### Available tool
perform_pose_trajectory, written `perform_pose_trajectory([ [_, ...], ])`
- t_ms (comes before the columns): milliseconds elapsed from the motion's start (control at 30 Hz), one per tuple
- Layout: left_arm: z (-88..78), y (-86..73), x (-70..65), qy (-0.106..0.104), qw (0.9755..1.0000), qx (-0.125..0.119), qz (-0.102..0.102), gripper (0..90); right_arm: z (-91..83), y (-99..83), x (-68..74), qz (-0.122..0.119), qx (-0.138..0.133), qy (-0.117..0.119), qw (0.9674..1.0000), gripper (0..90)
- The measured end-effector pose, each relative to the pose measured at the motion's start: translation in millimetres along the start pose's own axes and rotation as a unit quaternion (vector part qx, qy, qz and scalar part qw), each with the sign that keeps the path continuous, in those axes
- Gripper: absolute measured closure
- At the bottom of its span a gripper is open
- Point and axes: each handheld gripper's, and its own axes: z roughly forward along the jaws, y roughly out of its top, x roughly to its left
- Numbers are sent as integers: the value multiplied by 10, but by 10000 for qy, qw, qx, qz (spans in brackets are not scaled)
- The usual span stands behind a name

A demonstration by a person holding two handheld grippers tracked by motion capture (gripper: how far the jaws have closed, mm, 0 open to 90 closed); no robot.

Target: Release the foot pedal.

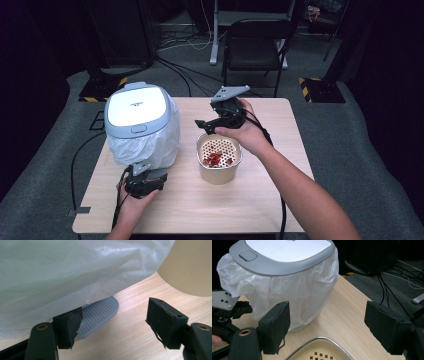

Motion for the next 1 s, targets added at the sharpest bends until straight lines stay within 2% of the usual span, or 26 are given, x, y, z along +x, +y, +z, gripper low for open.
perform_pose_trajectory([
  [67, -40, 24, 38, 8, 9998, 63, 166, 283, -62, -48, 0, 26, -15, -49, 10000, 205],
  [100, -54, 28, 43, 21, 9999, 45, 112, 283, -94, -72, -2, 18, -16, -90, 10000, 205],
  [133, -80, 32, 45, 7, 10000, 51, -30, 283, -124, -96, -5, 61, -11, -95, 9999, 205],
  [233, -137, 34, 64, -95, 9997, 40, -207, 280, -208, -161, -24, 166, -28, -165, 9997, 205],
  [267, -157, 49, 124, -89, 9999, 78, 101, 280, -236, -186, -39, 145, -14, -165, 9998, 206],
  [300, -172, 29, 62, -88, 9989, 58, -449, 281, -259, -212, -50, 180, -7, -179, 9997, 206],
  [333, -188, 28, 69, -114, 9987, 72, -499, 280, -285, -240, -63, 201, 1, -179, 9996, 207],
  [433, -245, 23, 131, -145, 9993, 24, -330, 281, -351, -335, -113, 266, 14, -230, 9994, 213],
  [567, -294, 6, 145, -200, 9993, 46, -327, 282, -438, -465, -175, 330, 11, -302, 9990, 219],
  [600, -305, 5, 182, -233, 9997, 29, -39, 286, -457, -491, -177, 377, 27, -315, 9988, 220],
  [667, -311, -10, 189, -279, 9996, 51, 29, 298, -500, -577, -192, 370, 39, -374, 9986, 221],
  [767, -306, -47, 193, -372, 9993, 93, 9, 309, -547, -704, -210, 414, 74, -441, 9981, 222],
  [800, -307, -55, 205, -341, 9993, 94, 94, 309, -562, -747, -214, 439, 71, -467, 9979, 223],
  [833, -309, -71, 194, -400, 9991, 105, 2, 309, -579, -791, -217, 485, 80, -493, 9976, 223],
  [867, -309, -80, 216, -395, 9991, 82, 118, 309, -596, -837, -221, 531, 88, -515, 9972, 224],
  [900, -300, -101, 202, -421, 9991, 21, -9, 309, -612, -883, -224, 547, 91, -564, 9969, 225],
  [933, -292, -126, 151, -441, 9982, -6, -412, 308, -625, -931, -230, 528, 93, -618, 9966, 225],
  [967, -288, -141, 148, -439, 9981, -6, -430, 306, -639, -983, -228, 567, 110, -679, 9960, 225],
  [1000, -284, -149, 162, -542, 9980, 15, -330, 306, -647, -1038, -232, 614, 103, -685, 9957, 225],
])
